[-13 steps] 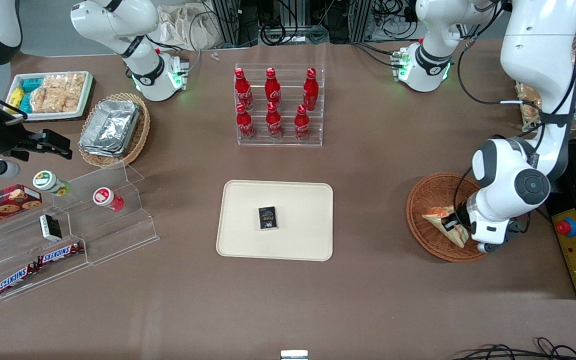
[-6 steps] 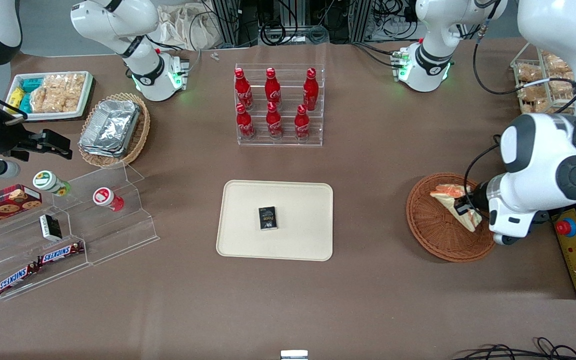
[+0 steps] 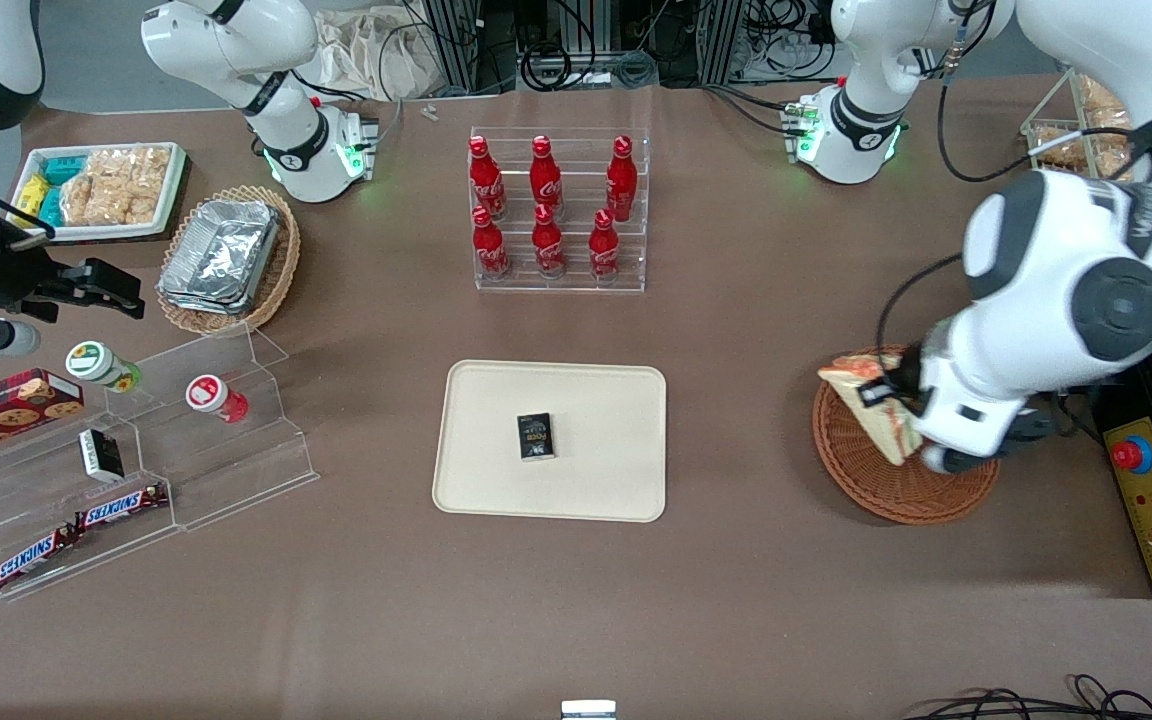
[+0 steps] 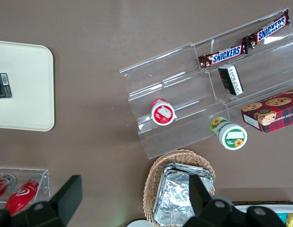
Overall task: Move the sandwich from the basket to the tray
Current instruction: 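Lift the sandwich up out of the basket with the left gripper, then carry the sandwich over the cream tray beside the black tissue pack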
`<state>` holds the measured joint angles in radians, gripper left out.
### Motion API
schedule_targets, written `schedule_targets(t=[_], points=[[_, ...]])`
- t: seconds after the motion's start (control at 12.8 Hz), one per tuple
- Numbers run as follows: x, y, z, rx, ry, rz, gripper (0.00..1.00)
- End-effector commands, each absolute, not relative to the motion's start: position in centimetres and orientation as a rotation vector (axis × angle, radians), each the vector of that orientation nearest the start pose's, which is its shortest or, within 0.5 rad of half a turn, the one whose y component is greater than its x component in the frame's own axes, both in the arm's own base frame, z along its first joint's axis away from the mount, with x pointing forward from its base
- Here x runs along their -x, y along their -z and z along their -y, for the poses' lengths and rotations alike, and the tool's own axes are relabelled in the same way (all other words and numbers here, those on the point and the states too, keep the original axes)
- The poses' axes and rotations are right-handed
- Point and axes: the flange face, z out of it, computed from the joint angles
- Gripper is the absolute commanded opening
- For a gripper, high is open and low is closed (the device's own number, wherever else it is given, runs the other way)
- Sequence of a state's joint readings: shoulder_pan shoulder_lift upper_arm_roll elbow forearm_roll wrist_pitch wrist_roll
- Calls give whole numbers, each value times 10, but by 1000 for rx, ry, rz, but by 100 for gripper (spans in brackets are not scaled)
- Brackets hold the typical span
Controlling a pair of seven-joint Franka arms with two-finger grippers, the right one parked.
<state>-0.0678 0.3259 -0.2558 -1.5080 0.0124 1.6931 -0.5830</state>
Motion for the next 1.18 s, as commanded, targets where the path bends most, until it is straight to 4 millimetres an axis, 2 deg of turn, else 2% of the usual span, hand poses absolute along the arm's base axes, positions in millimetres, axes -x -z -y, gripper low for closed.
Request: schedule_targets(t=[0.0,0.24,0.31,0.55,0.71,0.86,0.94,1.1], points=[[-601,-468,252,3090,-194,100,0],[-590,-439,321,3122,-125,-66,0],[-587,-421,342,3131,-127,-115,0],[-581,-373,389,3151,-81,-256,0],[-578,-337,412,3171,-59,-299,0],[-577,-302,424,3171,-108,-326,0],[-574,-293,432,3179,-100,-341,0],[-575,-282,434,3188,-88,-350,0]])
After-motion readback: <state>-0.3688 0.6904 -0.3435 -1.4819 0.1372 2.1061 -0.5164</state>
